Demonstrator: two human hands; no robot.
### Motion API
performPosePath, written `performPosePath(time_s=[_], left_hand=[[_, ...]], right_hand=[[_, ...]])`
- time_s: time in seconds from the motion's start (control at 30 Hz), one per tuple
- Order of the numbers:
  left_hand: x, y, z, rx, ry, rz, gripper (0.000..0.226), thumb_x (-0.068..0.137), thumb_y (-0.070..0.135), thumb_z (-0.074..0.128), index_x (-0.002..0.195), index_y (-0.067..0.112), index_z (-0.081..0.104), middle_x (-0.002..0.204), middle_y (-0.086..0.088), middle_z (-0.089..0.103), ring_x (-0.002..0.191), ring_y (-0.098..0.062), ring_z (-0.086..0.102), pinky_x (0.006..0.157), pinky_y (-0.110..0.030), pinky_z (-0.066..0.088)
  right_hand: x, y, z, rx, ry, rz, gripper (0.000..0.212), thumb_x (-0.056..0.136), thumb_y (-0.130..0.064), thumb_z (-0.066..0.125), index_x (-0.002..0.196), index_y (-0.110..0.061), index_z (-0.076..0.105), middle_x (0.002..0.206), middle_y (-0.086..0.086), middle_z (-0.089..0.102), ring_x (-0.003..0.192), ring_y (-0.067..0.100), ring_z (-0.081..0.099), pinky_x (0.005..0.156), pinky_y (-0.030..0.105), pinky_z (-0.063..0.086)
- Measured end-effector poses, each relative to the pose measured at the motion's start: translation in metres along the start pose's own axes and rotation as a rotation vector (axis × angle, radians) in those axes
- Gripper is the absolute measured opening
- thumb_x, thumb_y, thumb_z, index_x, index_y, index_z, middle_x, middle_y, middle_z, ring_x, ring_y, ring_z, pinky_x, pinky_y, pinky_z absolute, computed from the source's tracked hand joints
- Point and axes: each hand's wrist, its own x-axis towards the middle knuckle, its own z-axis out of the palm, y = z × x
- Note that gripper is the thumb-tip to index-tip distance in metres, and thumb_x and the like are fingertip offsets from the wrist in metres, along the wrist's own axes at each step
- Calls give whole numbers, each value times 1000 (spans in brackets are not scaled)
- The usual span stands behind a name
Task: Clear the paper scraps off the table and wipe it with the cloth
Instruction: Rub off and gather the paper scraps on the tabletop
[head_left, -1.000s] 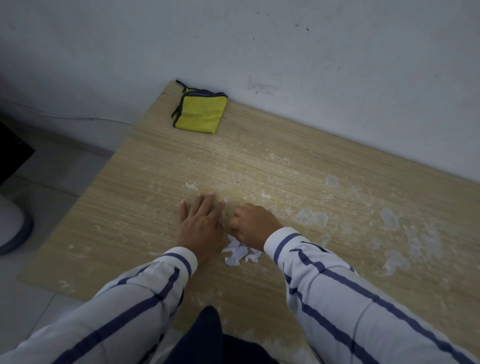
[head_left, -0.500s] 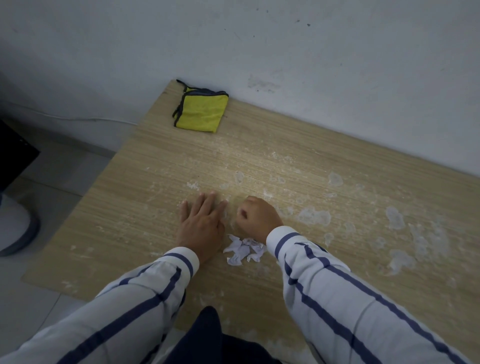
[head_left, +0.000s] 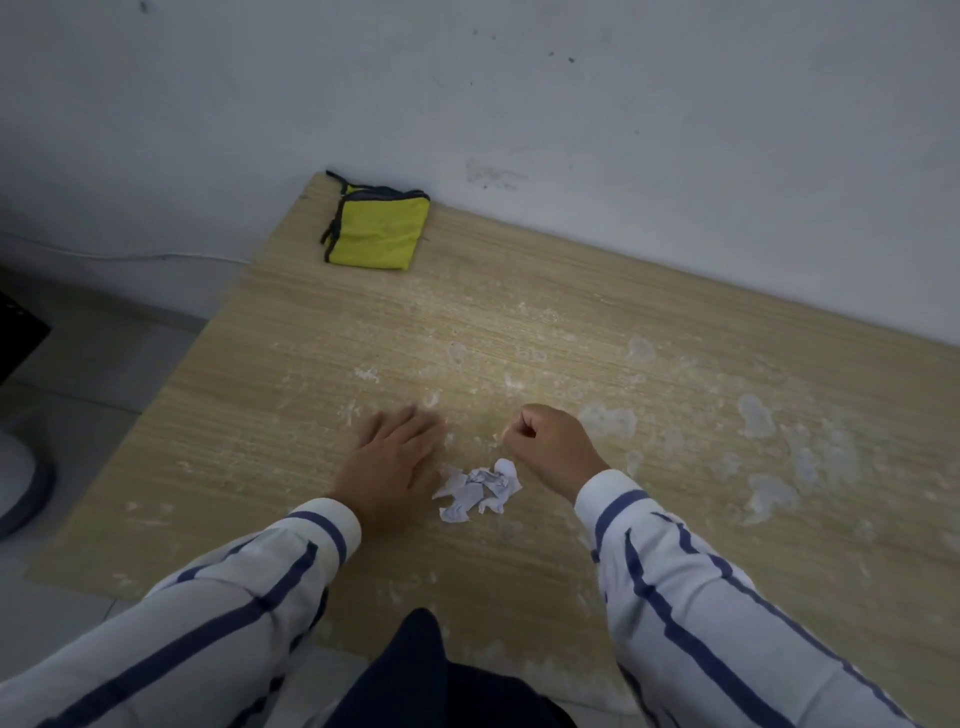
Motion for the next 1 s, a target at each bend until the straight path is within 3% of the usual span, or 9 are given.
performPosePath(time_s=[0.07,0.17,0.3,0.43,0.6,0.67,0.83,1.0], left_hand=[[-6,-1,-1,110,-109,112,83,79,70,19,147,23,25,156,4,18,145,-17,4,115,-39,-7],[-11,-1,2,214,-138,161,85,81,73,27,149,22,15,158,3,10,145,-18,-2,116,-42,-8],[-11,8,5,193,-61,131,78,84,66,21,148,21,21,157,1,16,145,-20,3,114,-41,-6],[-12,15,12,205,-38,90,78,83,64,12,147,22,25,156,0,19,145,-22,7,114,-42,-5],[-11,14,20,233,-9,67,70,86,58,22,140,18,41,150,-3,35,141,-26,23,110,-42,-5],[-11,15,21,209,-3,62,72,85,57,20,142,18,38,152,-3,31,142,-26,20,114,-42,-5],[-11,15,25,228,0,50,69,87,55,21,142,18,38,151,-3,33,142,-25,22,111,-48,4],[-12,19,25,211,19,39,67,87,53,19,143,20,35,153,-2,29,143,-25,18,112,-45,0]], right_hand=[[-9,5,7,-113,15,-69,21,86,-12,50,71,3,50,79,20,59,68,26,53,67,37,49],[-16,8,19,-300,28,-218,22,88,-13,46,69,-3,51,75,9,52,71,23,48,66,36,46],[-22,11,37,-555,4,-359,21,89,-17,42,71,-9,48,77,6,50,73,20,40,68,33,38],[-27,14,51,-724,19,-439,26,91,-24,44,89,-7,62,94,11,61,88,29,53,78,39,43],[-25,15,54,-782,-11,-452,27,91,-27,47,99,-9,65,102,9,63,97,30,54,84,40,44],[-26,14,52,-797,-37,-449,28,91,-28,46,101,-10,66,105,8,64,101,30,53,86,41,43],[-27,9,46,-806,-100,-408,50,90,-35,25,110,-12,65,116,4,62,108,28,48,92,42,37],[-26,6,46,-675,-79,-348,29,92,-22,39,98,-7,63,107,10,58,99,28,49,88,41,42]])
